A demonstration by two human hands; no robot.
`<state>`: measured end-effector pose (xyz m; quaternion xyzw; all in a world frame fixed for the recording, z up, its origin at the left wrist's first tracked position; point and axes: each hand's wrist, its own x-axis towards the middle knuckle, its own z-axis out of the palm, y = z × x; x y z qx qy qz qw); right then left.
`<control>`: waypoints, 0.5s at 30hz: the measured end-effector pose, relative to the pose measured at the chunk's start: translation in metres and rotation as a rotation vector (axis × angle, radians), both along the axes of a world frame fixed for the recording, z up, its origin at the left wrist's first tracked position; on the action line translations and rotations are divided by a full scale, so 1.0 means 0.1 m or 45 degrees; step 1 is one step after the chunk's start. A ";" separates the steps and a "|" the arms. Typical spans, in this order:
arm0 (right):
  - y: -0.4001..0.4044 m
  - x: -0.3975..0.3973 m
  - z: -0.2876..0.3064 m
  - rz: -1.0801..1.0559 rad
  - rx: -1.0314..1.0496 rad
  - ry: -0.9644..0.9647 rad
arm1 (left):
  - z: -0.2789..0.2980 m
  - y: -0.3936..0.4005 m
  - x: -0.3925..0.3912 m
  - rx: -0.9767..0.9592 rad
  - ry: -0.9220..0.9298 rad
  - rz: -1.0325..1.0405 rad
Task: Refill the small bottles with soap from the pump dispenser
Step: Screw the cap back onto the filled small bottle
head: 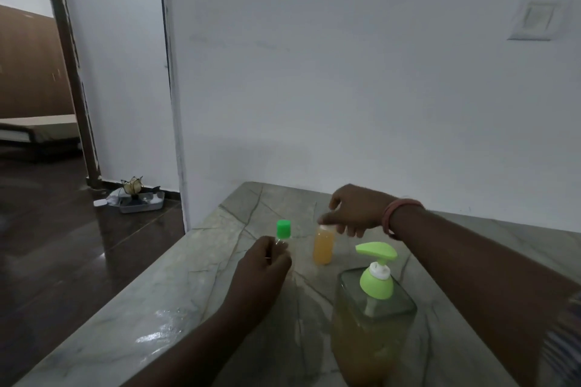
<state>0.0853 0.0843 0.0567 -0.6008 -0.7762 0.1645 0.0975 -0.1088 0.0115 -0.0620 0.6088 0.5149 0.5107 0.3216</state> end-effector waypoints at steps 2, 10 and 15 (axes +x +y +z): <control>-0.20 -0.08 0.22 0.042 0.171 -0.024 | 0.03 -0.16 -0.05 -0.018 -0.099 -0.084; -1.29 -0.86 0.60 0.214 0.091 -0.506 | 0.21 -0.70 -0.08 0.059 -0.165 -0.216; -1.64 -1.08 0.50 0.281 0.313 -0.689 | 0.22 -0.86 -0.19 0.285 0.019 -0.016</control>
